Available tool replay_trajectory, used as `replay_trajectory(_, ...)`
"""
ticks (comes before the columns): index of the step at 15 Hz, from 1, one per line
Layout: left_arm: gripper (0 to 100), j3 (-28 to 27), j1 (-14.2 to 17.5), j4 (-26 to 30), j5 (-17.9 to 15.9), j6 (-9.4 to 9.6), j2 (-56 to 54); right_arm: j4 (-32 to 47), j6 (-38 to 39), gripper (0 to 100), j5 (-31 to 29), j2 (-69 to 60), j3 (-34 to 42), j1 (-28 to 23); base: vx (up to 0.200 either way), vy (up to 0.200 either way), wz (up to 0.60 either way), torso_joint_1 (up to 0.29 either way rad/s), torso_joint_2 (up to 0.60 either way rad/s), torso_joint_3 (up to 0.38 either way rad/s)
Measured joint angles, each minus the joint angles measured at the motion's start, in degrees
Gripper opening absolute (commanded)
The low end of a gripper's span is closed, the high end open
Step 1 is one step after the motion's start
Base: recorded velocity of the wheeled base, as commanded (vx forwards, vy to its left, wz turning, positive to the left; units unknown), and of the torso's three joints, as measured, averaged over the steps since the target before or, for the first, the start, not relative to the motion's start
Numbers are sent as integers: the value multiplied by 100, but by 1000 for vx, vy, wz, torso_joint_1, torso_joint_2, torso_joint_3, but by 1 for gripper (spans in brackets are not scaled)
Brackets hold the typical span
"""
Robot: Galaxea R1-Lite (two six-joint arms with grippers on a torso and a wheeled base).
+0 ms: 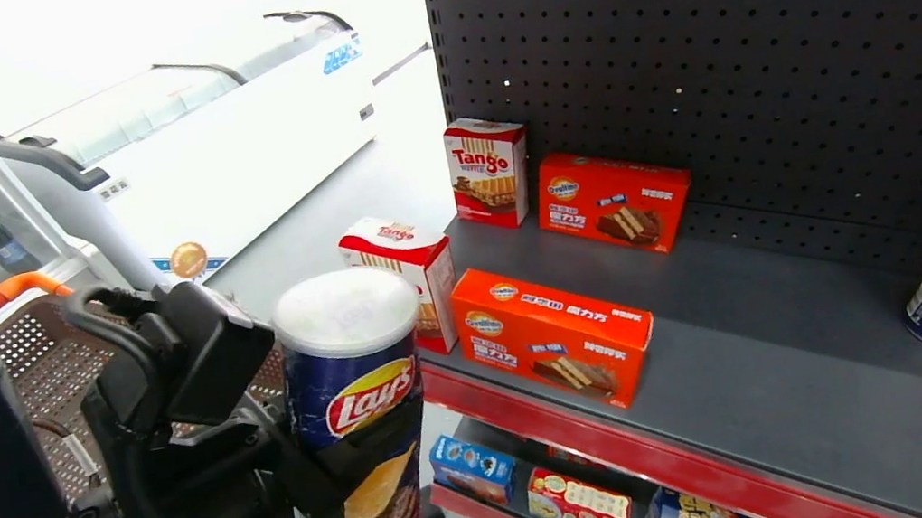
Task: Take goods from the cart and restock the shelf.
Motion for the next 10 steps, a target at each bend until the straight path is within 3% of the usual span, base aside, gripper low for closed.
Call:
replay_trajectory(4,0,-433,-280,-35,-10,-7,367,-2,0,100,0,0,0,0,0,0,0,0,0,0)
replay_trajectory(6,0,-612,-460,-356,-51,-30,529,-2,0,100,0,0,0,0,0,0,0,0,0,0)
replay_trajectory(10,0,-790,-614,-525,-278,-41,794,-5,0,100,0,0,0,0,0,0,-600,2,4,5)
